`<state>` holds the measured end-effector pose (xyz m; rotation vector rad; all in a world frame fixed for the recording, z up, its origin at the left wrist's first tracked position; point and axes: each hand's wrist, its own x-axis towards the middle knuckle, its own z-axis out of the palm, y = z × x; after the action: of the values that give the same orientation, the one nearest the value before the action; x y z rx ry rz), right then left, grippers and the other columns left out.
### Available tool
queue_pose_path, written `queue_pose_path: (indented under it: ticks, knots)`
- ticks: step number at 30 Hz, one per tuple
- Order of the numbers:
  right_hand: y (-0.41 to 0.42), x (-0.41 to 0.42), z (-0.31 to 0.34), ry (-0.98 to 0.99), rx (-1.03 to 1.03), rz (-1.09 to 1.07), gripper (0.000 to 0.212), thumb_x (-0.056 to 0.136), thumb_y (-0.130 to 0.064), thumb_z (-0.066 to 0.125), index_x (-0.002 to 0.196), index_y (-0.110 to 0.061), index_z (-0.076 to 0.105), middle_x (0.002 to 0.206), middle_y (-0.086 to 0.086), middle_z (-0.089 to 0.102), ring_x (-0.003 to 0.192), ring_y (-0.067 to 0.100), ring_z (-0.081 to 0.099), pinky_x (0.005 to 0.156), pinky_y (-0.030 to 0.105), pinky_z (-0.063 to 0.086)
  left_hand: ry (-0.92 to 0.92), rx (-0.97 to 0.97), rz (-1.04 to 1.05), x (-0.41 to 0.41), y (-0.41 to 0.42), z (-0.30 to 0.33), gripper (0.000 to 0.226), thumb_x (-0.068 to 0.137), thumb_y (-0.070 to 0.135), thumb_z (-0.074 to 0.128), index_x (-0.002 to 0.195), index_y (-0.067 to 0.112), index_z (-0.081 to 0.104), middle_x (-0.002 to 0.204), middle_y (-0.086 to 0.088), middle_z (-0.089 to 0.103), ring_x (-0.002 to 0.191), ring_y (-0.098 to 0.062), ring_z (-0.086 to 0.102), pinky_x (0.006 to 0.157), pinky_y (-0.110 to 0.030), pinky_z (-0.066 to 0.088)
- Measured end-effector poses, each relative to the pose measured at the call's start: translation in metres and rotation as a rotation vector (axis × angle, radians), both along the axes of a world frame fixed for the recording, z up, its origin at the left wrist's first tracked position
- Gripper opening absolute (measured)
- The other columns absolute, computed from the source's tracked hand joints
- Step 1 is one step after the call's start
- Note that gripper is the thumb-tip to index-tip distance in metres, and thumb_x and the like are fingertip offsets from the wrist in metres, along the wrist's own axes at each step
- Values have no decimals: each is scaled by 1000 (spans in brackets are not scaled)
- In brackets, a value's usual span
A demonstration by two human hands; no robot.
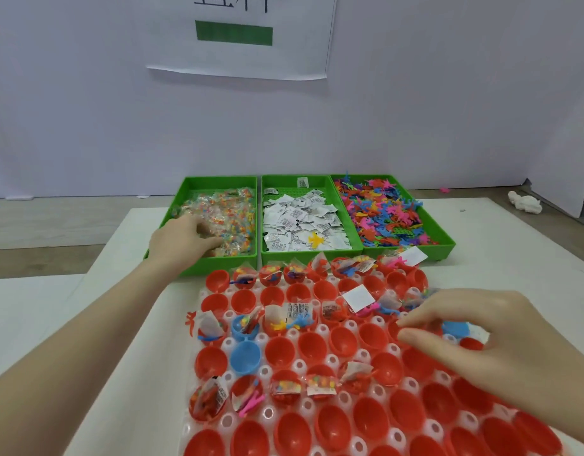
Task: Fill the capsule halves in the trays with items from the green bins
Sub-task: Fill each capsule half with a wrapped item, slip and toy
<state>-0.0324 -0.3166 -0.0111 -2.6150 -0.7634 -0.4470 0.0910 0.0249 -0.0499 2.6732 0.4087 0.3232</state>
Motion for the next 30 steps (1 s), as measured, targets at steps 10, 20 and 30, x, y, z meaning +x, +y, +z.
queue_pose_path:
  ticks: [10, 20, 30]
  knots:
    - [4, 132, 10, 177, 397, -289, 7, 81, -16, 69, 86, -12, 71, 87, 6, 71, 72, 5, 58, 68, 15, 42, -420, -535, 141, -18, -9, 19, 15, 76, 19, 75, 72, 14, 61, 76, -5, 64, 69, -19, 60, 71, -30, 48]
    - [22, 208, -16, 458, -91, -357, 50, 79, -37, 70, 118, -7, 63, 123, 10, 61, 112, 24, 56, 92, 32, 44, -445, -1025, -42, -83, -14, 53, 10, 88, 4, 56, 90, 12, 61, 72, 8, 62, 56, 3, 57, 61, -11, 47]
    - [21, 197, -17, 342, 18, -413, 26, 78, -25, 73, 60, -14, 58, 75, 5, 66, 67, 13, 54, 65, 27, 38, -440, -1120, -44, -98, -31, 52, 20, 86, 1, 53, 76, 14, 63, 58, 11, 63, 50, -2, 54, 56, -17, 44]
